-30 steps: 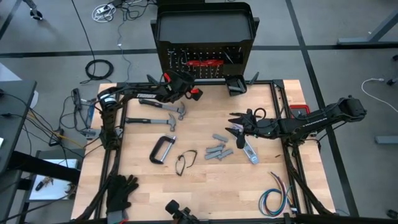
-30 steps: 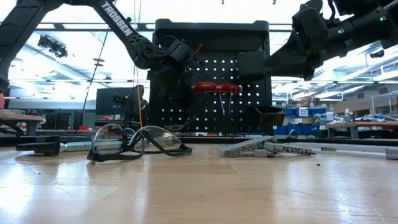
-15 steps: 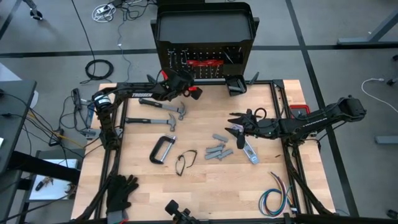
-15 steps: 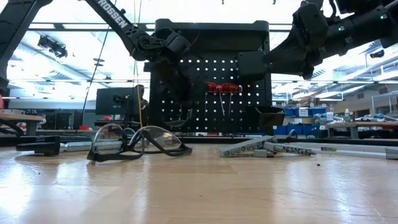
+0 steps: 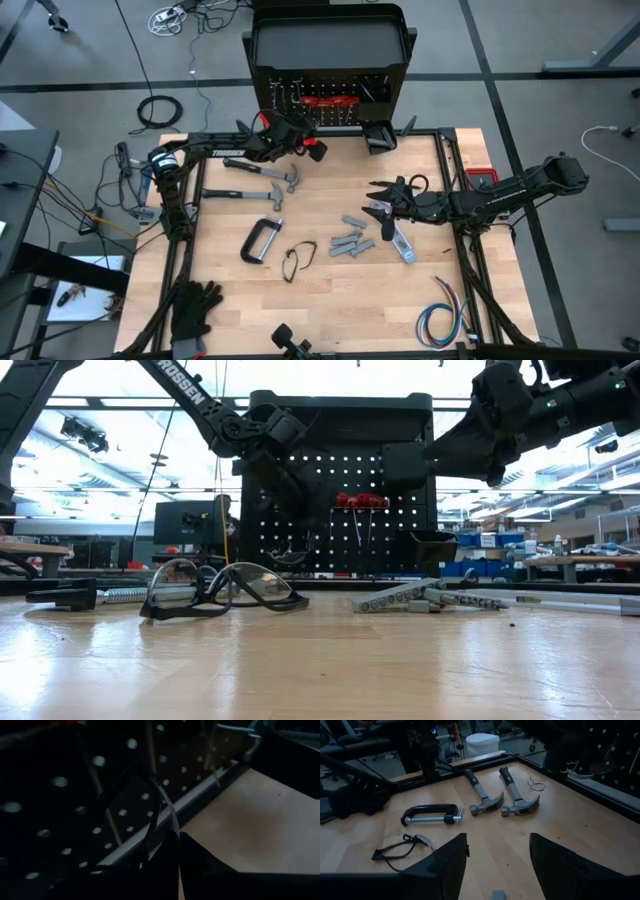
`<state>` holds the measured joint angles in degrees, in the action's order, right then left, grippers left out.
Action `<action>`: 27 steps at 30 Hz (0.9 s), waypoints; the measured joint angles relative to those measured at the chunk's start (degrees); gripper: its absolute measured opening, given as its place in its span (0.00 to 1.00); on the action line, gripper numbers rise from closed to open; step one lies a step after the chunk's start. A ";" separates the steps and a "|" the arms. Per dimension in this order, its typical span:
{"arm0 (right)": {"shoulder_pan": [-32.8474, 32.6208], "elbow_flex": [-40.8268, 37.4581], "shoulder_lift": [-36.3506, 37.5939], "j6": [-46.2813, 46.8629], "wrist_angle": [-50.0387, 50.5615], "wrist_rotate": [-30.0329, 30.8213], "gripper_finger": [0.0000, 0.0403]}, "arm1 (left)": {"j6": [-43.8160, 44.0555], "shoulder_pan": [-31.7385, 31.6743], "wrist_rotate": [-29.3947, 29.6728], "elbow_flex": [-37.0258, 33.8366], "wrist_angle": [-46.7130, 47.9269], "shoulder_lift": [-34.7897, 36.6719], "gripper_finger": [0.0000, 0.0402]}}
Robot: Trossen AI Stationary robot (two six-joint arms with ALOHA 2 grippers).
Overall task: Hang tools onto peg board
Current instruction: Unhang the glasses
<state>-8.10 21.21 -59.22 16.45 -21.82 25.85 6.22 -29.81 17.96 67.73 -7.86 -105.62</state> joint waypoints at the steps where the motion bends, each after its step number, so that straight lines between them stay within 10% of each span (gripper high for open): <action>1: -0.06 0.00 0.00 0.00 0.02 0.00 0.55 | 0.11 0.22 -1.11 -0.01 0.33 0.00 0.00; 22: -2.47 0.00 -0.02 0.89 0.13 0.00 0.55 | 4.05 4.60 -40.22 0.01 19.06 8.69 0.00; 27: -2.45 0.00 -0.02 1.11 -0.02 0.00 0.55 | 6.05 9.11 -41.91 0.01 28.97 10.42 0.00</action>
<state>-10.55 21.21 -59.24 17.56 -21.85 25.85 12.27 -20.70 -23.94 67.75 21.10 -95.20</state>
